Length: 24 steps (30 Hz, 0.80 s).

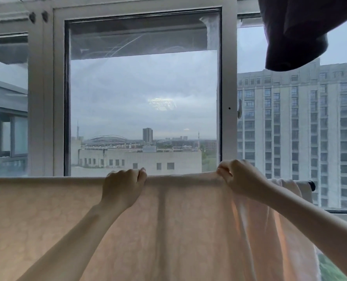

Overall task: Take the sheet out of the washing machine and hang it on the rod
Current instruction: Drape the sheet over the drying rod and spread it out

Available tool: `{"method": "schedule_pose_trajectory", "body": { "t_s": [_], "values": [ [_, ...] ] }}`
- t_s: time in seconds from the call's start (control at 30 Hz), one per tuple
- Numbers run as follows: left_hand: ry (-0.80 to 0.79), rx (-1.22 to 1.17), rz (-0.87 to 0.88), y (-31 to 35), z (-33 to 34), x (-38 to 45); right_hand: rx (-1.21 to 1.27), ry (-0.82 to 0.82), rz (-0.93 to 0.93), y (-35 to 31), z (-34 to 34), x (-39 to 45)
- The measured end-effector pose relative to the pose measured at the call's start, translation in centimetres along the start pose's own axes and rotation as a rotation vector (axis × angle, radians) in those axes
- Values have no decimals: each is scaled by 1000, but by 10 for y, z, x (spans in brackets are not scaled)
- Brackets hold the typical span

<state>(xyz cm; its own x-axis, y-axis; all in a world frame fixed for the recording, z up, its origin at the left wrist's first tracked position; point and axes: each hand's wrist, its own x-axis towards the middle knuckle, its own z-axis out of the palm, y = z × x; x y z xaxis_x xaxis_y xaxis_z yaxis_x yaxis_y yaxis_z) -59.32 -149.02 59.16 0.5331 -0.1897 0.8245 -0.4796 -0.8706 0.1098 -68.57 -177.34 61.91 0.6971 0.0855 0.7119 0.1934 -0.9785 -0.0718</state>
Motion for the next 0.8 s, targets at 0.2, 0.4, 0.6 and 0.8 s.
{"method": "schedule_pose_trajectory", "body": {
  "t_s": [0.2, 0.4, 0.6, 0.8],
  "values": [
    [71, -135, 259, 79, 17, -2, -70, 26, -54, -1, -9, -15],
    [152, 0, 351, 138, 39, -2, -199, 139, -189, 38, -31, -50],
    [129, -34, 246, 178, 49, -1, -93, 140, -162, 102, -47, -77],
    [152, 13, 116, 190, 56, 0, 70, 206, -187, 127, -46, -62]
  ]
}}
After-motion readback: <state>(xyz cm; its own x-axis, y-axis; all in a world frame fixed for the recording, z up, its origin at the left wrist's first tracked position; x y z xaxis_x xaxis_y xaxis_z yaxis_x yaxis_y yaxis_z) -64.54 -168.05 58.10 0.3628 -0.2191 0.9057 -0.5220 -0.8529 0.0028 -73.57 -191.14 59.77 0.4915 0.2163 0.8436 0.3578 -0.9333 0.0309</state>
